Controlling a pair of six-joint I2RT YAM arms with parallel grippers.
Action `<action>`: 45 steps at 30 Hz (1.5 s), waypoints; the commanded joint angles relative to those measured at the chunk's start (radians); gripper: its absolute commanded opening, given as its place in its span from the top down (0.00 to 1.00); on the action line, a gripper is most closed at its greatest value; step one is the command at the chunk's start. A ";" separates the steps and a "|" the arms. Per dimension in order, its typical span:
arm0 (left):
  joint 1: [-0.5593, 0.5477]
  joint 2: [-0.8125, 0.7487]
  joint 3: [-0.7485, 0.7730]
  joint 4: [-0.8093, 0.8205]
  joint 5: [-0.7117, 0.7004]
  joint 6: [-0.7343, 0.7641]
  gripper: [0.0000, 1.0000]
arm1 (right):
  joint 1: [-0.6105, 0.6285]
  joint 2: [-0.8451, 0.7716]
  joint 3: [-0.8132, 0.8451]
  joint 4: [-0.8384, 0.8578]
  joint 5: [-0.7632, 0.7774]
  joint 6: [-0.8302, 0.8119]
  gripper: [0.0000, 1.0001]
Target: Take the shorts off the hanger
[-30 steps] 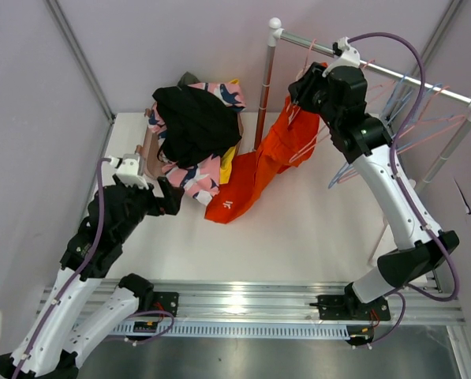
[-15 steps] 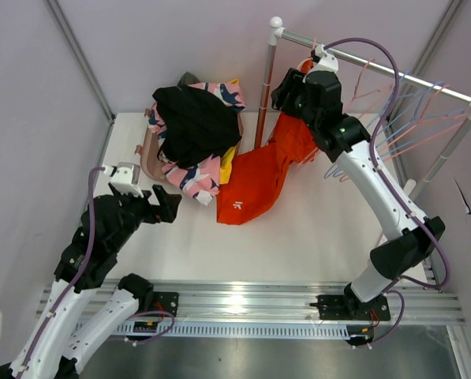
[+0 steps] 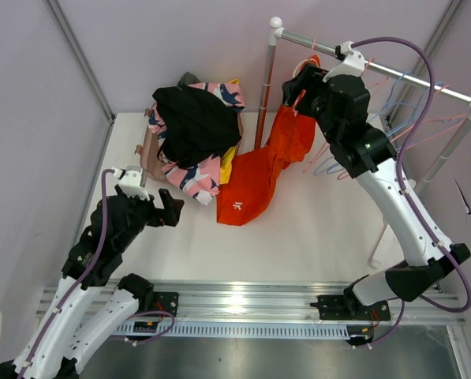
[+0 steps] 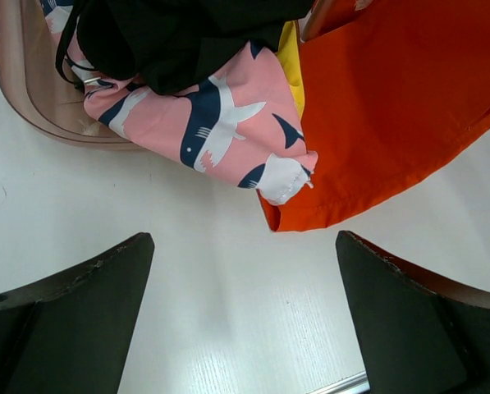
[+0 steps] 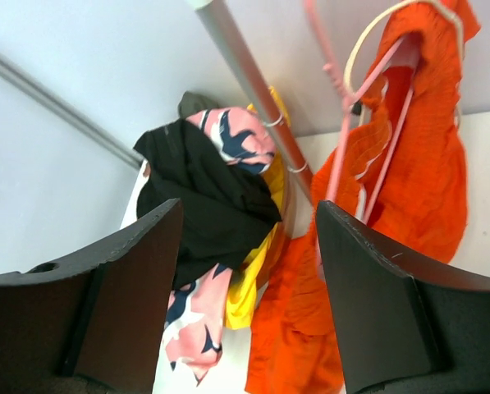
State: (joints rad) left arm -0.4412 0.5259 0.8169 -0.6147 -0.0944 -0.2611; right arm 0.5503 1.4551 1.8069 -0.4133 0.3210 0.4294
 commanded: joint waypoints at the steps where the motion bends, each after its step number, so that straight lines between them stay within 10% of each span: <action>1: 0.001 -0.004 -0.012 0.027 0.005 0.019 0.01 | -0.001 0.001 0.022 -0.008 0.067 -0.023 0.28; 18: 0.001 -0.036 -0.032 0.038 0.022 0.019 0.01 | -0.038 0.151 0.029 0.008 0.118 -0.008 0.40; 26: 0.001 -0.040 -0.041 0.041 0.024 0.019 0.01 | -0.033 0.168 0.029 0.007 0.116 0.025 1.00; 36: 0.001 -0.017 0.023 0.056 0.062 0.020 0.01 | -0.001 0.084 0.025 0.005 0.095 0.019 1.00; 45: -0.120 0.214 0.215 0.357 0.389 -0.041 0.01 | 0.030 0.033 0.121 -0.016 0.030 0.028 1.00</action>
State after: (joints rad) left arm -0.4934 0.6666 0.9543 -0.4400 0.1646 -0.2798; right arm 0.5648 1.5478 1.8366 -0.4858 0.3740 0.4530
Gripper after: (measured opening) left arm 0.993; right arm 0.044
